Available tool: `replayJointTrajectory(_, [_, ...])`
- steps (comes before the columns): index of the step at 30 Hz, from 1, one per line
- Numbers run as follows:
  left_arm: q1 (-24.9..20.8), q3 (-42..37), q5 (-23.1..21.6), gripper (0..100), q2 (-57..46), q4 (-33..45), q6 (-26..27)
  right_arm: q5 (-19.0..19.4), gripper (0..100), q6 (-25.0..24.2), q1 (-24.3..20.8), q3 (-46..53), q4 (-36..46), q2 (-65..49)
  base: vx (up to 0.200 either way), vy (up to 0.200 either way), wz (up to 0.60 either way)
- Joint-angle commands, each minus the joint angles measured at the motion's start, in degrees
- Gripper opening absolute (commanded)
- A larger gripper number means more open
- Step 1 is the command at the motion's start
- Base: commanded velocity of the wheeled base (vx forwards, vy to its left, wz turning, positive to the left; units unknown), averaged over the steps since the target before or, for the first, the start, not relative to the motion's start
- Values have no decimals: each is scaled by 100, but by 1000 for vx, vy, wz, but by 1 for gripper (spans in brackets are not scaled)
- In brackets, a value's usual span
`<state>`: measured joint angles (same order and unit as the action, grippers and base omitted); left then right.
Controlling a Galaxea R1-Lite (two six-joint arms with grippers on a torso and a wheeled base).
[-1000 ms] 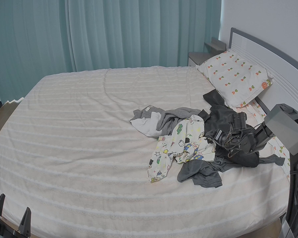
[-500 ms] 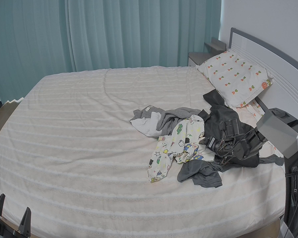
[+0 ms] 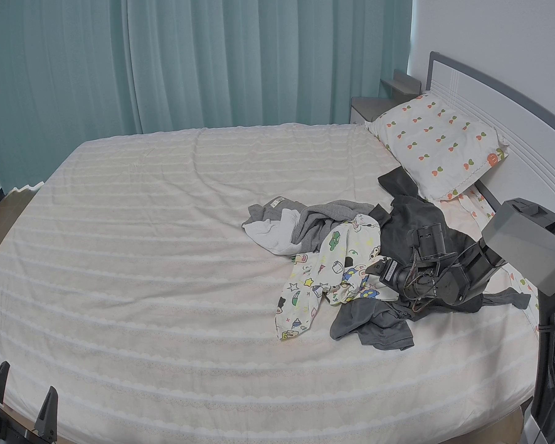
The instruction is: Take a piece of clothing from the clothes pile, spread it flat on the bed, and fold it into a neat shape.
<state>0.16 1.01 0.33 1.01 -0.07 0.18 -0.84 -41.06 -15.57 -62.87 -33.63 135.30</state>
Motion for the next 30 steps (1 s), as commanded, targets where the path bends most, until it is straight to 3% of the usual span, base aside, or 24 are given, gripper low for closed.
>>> replayJointTrajectory(1, [2,-101,2,100,-57,-1,-1,-13,100,28,-192,345,-442,-101,0,0,0])
replayJointTrajectory(29, [2,-101,2,100,-57,-1,-1,75,100,151,63,-630,-442,752,0,0,0])
replayJointTrajectory(30, [2,-101,2,100,-57,-1,-1,75,0,151,54,-674,-442,769,0,0,0])
